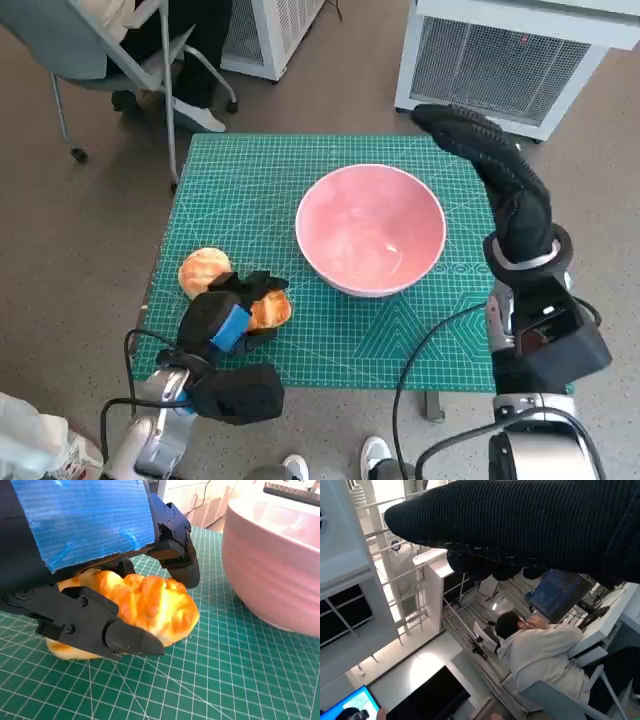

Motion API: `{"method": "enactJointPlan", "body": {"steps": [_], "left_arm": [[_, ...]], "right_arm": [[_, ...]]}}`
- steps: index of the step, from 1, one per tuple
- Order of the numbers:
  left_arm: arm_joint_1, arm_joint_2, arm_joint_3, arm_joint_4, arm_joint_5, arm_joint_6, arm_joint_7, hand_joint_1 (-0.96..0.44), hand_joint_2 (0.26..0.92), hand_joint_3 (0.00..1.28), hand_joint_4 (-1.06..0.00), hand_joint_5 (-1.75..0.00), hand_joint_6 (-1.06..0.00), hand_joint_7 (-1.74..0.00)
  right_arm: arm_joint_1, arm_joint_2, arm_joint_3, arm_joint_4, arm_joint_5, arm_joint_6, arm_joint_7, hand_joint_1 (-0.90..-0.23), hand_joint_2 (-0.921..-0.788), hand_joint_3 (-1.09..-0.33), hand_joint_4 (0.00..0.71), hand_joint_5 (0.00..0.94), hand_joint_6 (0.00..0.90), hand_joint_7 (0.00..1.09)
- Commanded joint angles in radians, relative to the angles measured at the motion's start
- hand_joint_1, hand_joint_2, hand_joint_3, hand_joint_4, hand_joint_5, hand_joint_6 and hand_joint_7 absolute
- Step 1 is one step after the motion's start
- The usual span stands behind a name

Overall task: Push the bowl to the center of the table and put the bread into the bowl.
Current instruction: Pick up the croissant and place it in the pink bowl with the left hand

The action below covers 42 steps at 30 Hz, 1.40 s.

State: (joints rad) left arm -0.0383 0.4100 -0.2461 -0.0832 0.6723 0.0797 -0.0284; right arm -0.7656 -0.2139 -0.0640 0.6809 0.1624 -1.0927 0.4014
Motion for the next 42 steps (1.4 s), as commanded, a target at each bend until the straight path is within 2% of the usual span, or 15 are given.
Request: {"method": "enactJointPlan", "body": {"steps": [1, 10, 16, 22, 27, 32, 38, 42], "left_arm": [[-0.010, -0.008, 0.032, -0.066, -0.003, -0.027, 0.037, 0.00, 0.920, 0.07, -0.73, -1.20, -0.60, -1.11], [-0.067, -0.038, 0.079, -0.191, -0.007, -0.019, 0.039, 0.00, 0.920, 0.06, -0.72, -1.22, -0.61, -1.08], [-0.149, -0.067, 0.103, -0.283, 0.006, 0.001, 0.034, 0.00, 0.921, 0.08, -0.70, -1.27, -0.62, -1.05], [-0.266, -0.111, 0.088, -0.325, 0.044, 0.009, 0.042, 0.00, 0.920, 0.09, -0.68, -1.28, -0.61, -1.07], [-0.396, -0.147, 0.047, -0.258, 0.081, -0.025, 0.074, 0.00, 0.920, 0.09, -0.67, -1.25, -0.59, -1.13], [-0.527, -0.163, 0.001, -0.131, 0.091, -0.069, 0.078, 0.00, 0.920, 0.06, -0.71, -1.17, -0.63, -1.14], [-0.664, -0.169, -0.059, 0.083, 0.085, -0.146, 0.082, 0.00, 0.920, 0.04, -0.75, -1.11, -0.63, -1.14], [-0.734, -0.186, -0.095, 0.239, 0.066, -0.191, 0.077, 0.00, 0.920, 0.05, -0.74, -1.14, -0.61, -1.16]], "right_arm": [[0.021, 0.001, 0.006, -0.001, 0.018, 0.013, 0.016, -0.555, -0.921, -0.765, 0.275, 0.000, 0.288, 0.06], [0.027, -0.005, 0.001, -0.005, 0.023, 0.013, 0.020, -0.559, -0.921, -0.763, 0.275, 0.000, 0.285, 0.07], [0.028, -0.013, -0.004, -0.001, 0.032, 0.013, 0.026, -0.553, -0.921, -0.760, 0.271, 0.000, 0.283, 0.07], [0.031, -0.017, -0.008, -0.003, 0.035, 0.011, 0.026, -0.551, -0.921, -0.758, 0.271, 0.001, 0.281, 0.07], [0.033, -0.016, -0.010, -0.006, 0.034, 0.012, 0.023, -0.551, -0.921, -0.759, 0.272, 0.001, 0.279, 0.08], [0.037, -0.015, -0.013, -0.015, 0.026, 0.013, 0.015, -0.551, -0.921, -0.760, 0.272, 0.001, 0.278, 0.08], [0.041, -0.016, -0.017, -0.021, 0.015, 0.014, 0.005, -0.551, -0.921, -0.760, 0.272, 0.001, 0.277, 0.08], [0.046, -0.015, -0.018, -0.028, 0.006, 0.013, -0.004, -0.551, -0.921, -0.759, 0.273, 0.001, 0.276, 0.08]]}}
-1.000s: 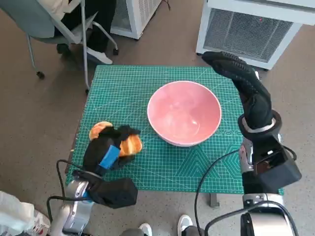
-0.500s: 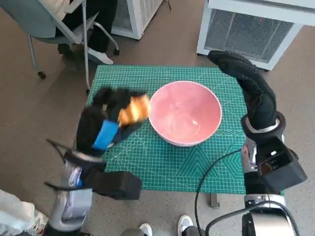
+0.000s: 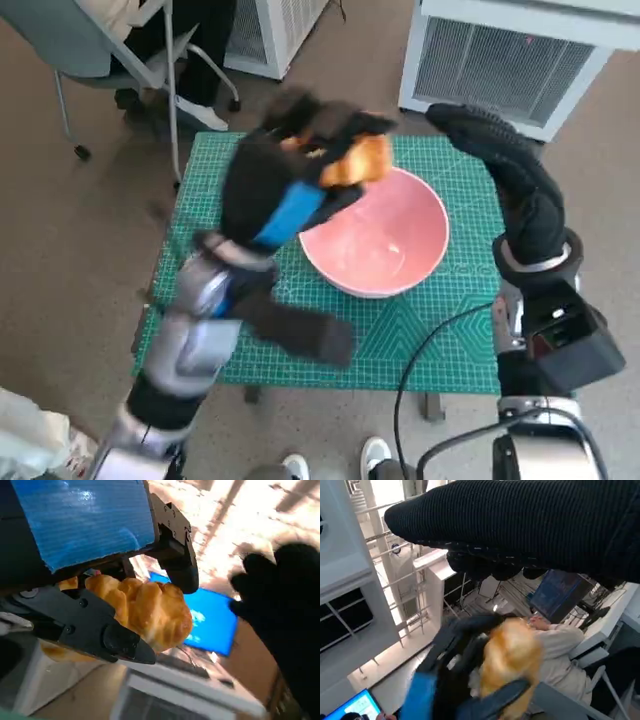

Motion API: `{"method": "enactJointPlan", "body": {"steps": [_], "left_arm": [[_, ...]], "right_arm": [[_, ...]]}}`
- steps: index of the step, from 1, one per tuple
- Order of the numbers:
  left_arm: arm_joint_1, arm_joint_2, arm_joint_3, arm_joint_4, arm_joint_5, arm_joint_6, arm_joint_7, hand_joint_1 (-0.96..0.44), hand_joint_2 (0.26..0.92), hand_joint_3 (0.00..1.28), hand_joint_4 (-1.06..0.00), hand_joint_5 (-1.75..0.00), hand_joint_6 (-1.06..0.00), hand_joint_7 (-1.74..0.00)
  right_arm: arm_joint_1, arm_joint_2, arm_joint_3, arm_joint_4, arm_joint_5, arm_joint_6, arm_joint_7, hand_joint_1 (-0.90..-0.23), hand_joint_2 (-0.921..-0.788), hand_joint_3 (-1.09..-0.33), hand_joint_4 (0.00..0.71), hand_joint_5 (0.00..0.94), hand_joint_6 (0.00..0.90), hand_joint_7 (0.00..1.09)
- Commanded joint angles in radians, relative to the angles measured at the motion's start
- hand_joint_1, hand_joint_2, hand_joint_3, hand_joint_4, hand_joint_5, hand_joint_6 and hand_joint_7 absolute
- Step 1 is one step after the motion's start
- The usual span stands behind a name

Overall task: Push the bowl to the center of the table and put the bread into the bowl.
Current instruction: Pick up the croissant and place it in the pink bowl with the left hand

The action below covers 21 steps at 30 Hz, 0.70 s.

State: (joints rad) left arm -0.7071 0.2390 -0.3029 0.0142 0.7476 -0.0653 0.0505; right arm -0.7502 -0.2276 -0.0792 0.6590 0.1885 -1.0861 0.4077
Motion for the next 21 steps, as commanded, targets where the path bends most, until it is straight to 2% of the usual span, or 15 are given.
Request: {"method": "enactJointPlan", "body": {"steps": [1, 8, 12, 15, 19, 20, 21], "left_arm": [[-0.083, -0.022, -0.048, 0.186, -0.014, -0.056, -0.006, 0.00, 0.920, 0.06, -0.73, -1.15, -0.60, -1.17], [-0.170, -0.058, -0.084, 0.417, -0.051, -0.100, -0.042, 0.00, 0.920, 0.09, -0.69, -1.19, -0.57, -1.20], [-0.212, -0.079, -0.089, 0.543, -0.097, -0.116, -0.094, 0.00, 0.920, 0.10, -0.66, -1.21, -0.57, -1.21], [-0.246, -0.091, -0.089, 0.631, -0.134, -0.120, -0.155, 0.00, 0.921, 0.11, -0.66, -1.21, -0.56, -1.22], [-0.291, -0.094, -0.099, 0.728, -0.166, -0.112, -0.259, 0.00, 0.921, 0.21, -0.55, -1.30, -0.45, -1.36], [-0.300, -0.093, -0.102, 0.745, -0.169, -0.110, -0.279, -0.12, 0.921, 0.24, -0.47, -1.06, -0.43, -1.41], [-0.312, -0.088, -0.109, 0.764, -0.169, -0.100, -0.314, -0.17, 0.921, 0.26, -0.46, -0.94, -0.43, -1.43]], "right_arm": [[0.033, -0.002, -0.003, -0.008, -0.023, 0.007, -0.013, -0.551, -0.921, -0.759, 0.273, 0.001, 0.276, 0.08], [0.043, -0.006, -0.005, -0.024, -0.031, 0.014, -0.025, -0.556, -0.921, -0.760, 0.276, 0.002, 0.275, 0.09], [0.051, -0.009, -0.008, -0.035, -0.030, 0.019, -0.027, -0.558, -0.921, -0.760, 0.277, 0.002, 0.274, 0.09], [0.057, -0.010, -0.010, -0.045, -0.034, 0.021, -0.032, -0.558, -0.921, -0.760, 0.278, 0.003, 0.273, 0.09], [0.062, -0.011, -0.011, -0.056, -0.041, 0.023, -0.040, -0.554, -0.921, -0.760, 0.278, 0.003, 0.271, 0.10], [0.063, -0.011, -0.011, -0.058, -0.044, 0.023, -0.042, -0.553, -0.921, -0.760, 0.279, 0.003, 0.270, 0.10], [0.065, -0.011, -0.012, -0.061, -0.047, 0.023, -0.046, -0.552, -0.921, -0.760, 0.279, 0.003, 0.270, 0.10]]}}
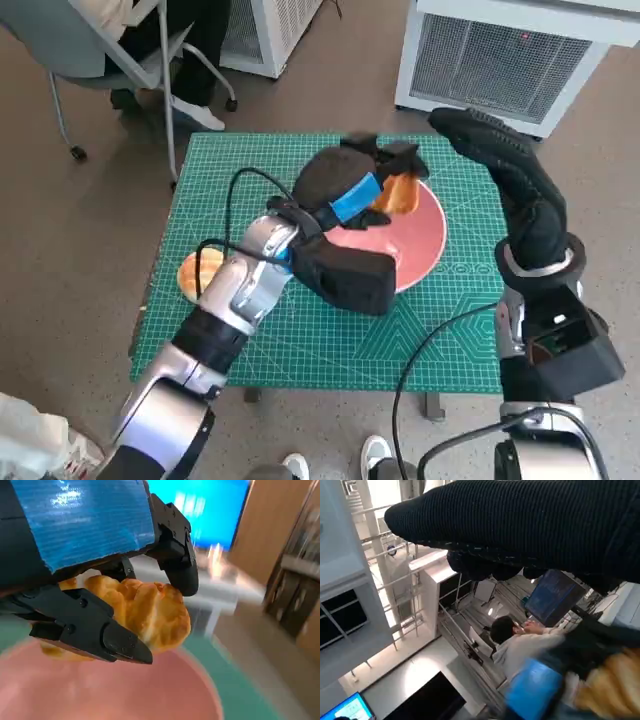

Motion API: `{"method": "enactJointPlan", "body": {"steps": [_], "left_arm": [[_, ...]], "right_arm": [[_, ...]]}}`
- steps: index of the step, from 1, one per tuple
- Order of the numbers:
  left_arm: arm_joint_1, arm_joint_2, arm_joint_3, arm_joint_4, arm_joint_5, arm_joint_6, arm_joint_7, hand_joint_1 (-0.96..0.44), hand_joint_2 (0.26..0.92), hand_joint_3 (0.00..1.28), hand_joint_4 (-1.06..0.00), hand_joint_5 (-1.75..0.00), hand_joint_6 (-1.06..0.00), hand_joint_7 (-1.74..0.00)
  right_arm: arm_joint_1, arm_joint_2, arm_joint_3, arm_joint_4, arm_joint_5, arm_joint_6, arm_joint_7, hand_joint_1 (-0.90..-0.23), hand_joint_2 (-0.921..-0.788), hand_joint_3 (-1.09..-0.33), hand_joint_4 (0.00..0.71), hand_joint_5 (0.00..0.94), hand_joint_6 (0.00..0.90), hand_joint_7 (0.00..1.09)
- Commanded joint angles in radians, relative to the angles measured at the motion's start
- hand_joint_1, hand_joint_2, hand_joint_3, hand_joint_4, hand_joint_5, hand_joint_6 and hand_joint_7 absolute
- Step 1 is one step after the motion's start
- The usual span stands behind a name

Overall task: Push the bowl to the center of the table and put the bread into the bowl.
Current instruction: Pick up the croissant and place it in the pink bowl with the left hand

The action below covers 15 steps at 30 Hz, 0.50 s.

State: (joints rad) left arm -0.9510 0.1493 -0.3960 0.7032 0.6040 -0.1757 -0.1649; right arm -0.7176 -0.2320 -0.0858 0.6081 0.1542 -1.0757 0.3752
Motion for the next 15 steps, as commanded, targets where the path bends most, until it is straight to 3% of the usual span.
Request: {"method": "enactJointPlan", "body": {"steps": [1, 2, 3, 5, 9, 15], "left_arm": [[-0.077, 0.005, -0.020, 0.090, -0.025, 0.017, -0.123, -0.20, 0.911, 0.21, -0.40, -0.65, -0.34, -1.13], [-0.086, 0.009, -0.025, 0.099, -0.027, 0.028, -0.154, -0.22, 0.913, 0.18, -0.39, -0.53, -0.33, -0.98], [-0.091, 0.012, -0.027, 0.106, -0.028, 0.035, -0.175, -0.26, 0.916, 0.15, -0.33, -0.34, -0.30, -0.72], [-0.095, 0.020, -0.027, 0.102, -0.037, 0.048, -0.218, -0.32, 0.919, 0.11, -0.24, -0.14, -0.26, -0.42], [-0.079, 0.044, -0.016, 0.054, -0.053, 0.049, -0.265, -0.40, 0.920, 0.09, -0.14, -0.04, -0.20, -0.24], [-0.029, 0.095, 0.018, -0.003, -0.091, -0.043, -0.233, -0.46, 0.921, 0.10, -0.07, 0.00, -0.17, -0.17]], "right_arm": [[0.034, -0.007, -0.006, -0.013, -0.016, 0.013, -0.016, -0.550, -0.921, -0.761, 0.279, 0.003, 0.270, 0.10], [0.035, -0.007, -0.006, -0.015, -0.019, 0.013, -0.019, -0.550, -0.921, -0.761, 0.279, 0.003, 0.269, 0.10], [0.036, -0.007, -0.006, -0.017, -0.022, 0.013, -0.022, -0.548, -0.921, -0.761, 0.279, 0.002, 0.269, 0.10], [0.037, -0.008, -0.006, -0.020, -0.025, 0.015, -0.025, -0.546, -0.921, -0.762, 0.279, 0.002, 0.268, 0.10], [0.036, -0.010, -0.005, -0.020, -0.028, 0.018, -0.031, -0.543, -0.921, -0.763, 0.279, 0.002, 0.266, 0.10], [0.035, -0.006, -0.002, -0.020, -0.027, 0.018, -0.033, -0.541, -0.921, -0.764, 0.279, 0.002, 0.264, 0.11]]}}
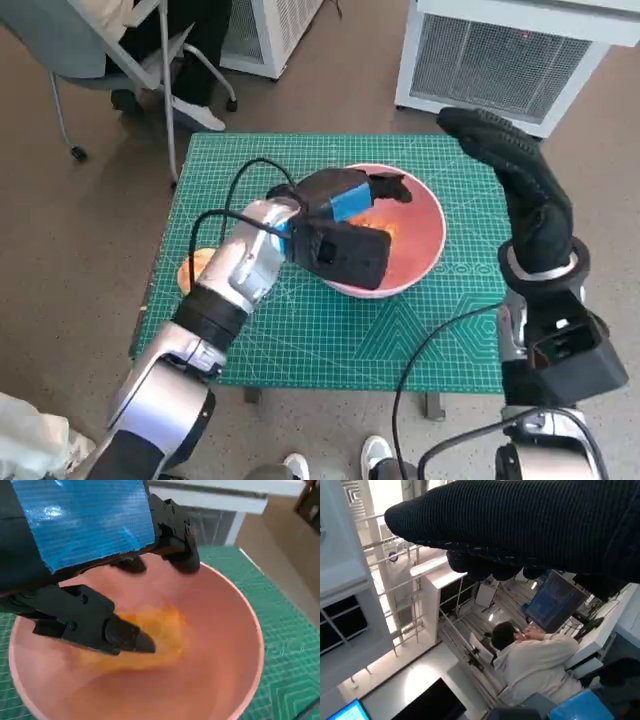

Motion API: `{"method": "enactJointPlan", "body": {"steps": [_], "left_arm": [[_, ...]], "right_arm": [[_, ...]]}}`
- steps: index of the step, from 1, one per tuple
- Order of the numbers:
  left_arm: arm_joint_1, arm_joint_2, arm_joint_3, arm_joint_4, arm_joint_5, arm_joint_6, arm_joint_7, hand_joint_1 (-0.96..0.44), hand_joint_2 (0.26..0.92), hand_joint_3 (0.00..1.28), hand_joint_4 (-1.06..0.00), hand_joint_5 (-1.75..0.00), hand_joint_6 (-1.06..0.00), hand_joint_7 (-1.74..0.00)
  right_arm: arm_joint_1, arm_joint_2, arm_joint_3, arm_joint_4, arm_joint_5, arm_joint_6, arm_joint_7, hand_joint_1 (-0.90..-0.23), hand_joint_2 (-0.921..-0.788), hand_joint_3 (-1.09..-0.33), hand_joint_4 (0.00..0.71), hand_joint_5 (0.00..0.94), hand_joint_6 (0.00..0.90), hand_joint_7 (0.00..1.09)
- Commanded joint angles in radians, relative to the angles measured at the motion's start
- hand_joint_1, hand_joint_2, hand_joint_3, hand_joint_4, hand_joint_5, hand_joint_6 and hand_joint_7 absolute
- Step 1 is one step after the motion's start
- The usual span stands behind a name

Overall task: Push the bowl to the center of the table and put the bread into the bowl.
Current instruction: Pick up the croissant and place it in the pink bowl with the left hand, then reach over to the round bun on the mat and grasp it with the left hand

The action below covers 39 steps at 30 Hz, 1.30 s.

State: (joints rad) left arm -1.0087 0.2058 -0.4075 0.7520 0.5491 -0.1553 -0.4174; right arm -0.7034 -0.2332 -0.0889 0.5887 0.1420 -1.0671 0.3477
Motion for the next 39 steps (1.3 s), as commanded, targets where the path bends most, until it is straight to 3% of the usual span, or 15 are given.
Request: {"method": "enactJointPlan", "body": {"steps": [1, 7, 17, 25, 32, 39], "left_arm": [[0.037, 0.051, 0.038, -0.063, -0.047, -0.086, 0.025, -0.47, 0.921, 0.10, -0.07, 0.00, -0.17, -0.16], [0.100, 0.135, 0.102, -0.172, -0.115, -0.176, 0.022, -0.49, 0.921, 0.11, -0.06, 0.00, -0.17, -0.15], [0.293, 0.341, 0.294, -0.481, -0.286, -0.254, -0.038, -0.40, 0.921, 0.07, -0.14, -0.01, -0.28, -0.08], [0.430, 0.460, 0.413, -0.521, -0.366, -0.327, -0.040, -0.40, 0.921, 0.06, -0.22, -0.04, -0.34, -0.08], [0.539, 0.550, 0.466, -0.546, -0.387, -0.281, -0.083, -0.40, 0.921, 0.07, -0.23, -0.03, -0.35, -0.07], [0.619, 0.582, 0.475, -0.565, -0.378, -0.243, -0.106, -0.41, 0.921, 0.07, -0.22, -0.01, -0.35, -0.06]], "right_arm": [[0.021, -0.004, 0.002, 0.000, -0.016, 0.009, -0.007, -0.541, -0.921, -0.764, 0.279, 0.002, 0.264, 0.11], [0.020, 0.000, 0.005, 0.002, -0.022, 0.007, -0.010, -0.542, -0.921, -0.763, 0.280, 0.002, 0.262, 0.11], [0.025, -0.002, 0.011, -0.003, 0.006, 0.006, 0.005, -0.543, -0.921, -0.762, 0.280, 0.001, 0.259, 0.12], [0.025, -0.004, 0.018, -0.002, 0.027, 0.003, 0.017, -0.546, -0.921, -0.761, 0.280, 0.001, 0.255, 0.12], [0.015, -0.002, 0.018, 0.012, 0.042, 0.003, 0.033, -0.554, -0.921, -0.761, 0.280, 0.001, 0.253, 0.13], [0.009, 0.000, 0.019, 0.016, 0.051, 0.005, 0.046, -0.556, -0.921, -0.759, 0.281, 0.001, 0.251, 0.13]]}}
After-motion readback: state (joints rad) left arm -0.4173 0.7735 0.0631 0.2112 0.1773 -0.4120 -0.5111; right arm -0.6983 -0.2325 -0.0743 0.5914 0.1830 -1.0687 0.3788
